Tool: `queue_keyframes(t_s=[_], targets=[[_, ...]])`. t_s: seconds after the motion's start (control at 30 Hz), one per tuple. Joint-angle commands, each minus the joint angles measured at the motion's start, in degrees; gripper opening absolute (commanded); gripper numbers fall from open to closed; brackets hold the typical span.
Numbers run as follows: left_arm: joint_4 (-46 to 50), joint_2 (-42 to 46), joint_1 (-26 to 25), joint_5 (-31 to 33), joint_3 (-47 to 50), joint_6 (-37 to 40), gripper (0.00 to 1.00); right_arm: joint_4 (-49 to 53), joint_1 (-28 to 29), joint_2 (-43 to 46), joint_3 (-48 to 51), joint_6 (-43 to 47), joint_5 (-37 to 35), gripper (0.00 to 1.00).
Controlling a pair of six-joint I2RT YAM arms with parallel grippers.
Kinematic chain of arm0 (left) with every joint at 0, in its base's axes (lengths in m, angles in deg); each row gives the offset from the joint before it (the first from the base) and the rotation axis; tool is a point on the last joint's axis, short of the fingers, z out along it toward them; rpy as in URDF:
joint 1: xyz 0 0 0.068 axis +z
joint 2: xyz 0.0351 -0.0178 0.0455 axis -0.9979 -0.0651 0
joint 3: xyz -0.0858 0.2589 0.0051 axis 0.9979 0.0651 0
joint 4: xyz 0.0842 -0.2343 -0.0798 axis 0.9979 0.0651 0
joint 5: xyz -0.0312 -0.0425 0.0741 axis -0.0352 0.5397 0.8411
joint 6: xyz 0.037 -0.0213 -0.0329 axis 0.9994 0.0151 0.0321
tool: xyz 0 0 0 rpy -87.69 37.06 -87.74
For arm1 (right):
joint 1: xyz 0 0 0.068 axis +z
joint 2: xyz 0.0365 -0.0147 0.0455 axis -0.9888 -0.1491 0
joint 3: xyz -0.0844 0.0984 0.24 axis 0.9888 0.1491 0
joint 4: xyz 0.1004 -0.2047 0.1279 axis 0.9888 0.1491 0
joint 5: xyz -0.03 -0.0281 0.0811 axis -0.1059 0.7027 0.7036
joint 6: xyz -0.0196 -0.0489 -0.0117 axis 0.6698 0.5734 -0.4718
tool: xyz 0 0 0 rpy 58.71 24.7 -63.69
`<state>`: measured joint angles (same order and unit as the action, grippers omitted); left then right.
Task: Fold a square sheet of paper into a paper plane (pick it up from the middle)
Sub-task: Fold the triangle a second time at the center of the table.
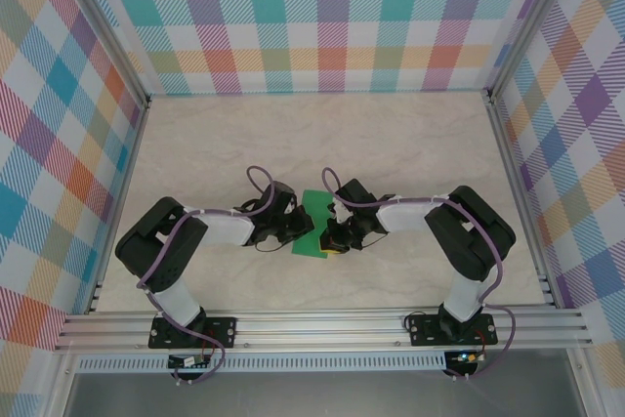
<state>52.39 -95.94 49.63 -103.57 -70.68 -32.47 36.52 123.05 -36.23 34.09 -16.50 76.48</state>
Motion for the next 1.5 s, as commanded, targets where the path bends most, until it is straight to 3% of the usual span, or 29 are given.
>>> queue_keyframes(t_s=[0.0, 0.9, 1.2, 1.47], targets=[[3.31, -1.35, 3.52, 4.73, 0.51, 1.43, 0.07, 5.15, 0.39, -3.18, 1.32, 1.0, -4.08, 0.06], [7.53, -3.27, 8.74, 2.04, -4.52, 4.87, 0.1, 4.77, 0.34, -3.41, 1.09, 2.08, -2.34, 0.06], [11.85, 2.24, 9.63, 2.47, -5.52, 6.57, 0.12, 4.54, 0.34, -3.71, 0.41, 2.09, -2.02, 0.06], [7.79, 6.81, 7.73, -3.94, -3.92, 5.96, 0.13, 4.7, 0.32, -3.32, -0.23, 1.77, -2.26, 0.07]])
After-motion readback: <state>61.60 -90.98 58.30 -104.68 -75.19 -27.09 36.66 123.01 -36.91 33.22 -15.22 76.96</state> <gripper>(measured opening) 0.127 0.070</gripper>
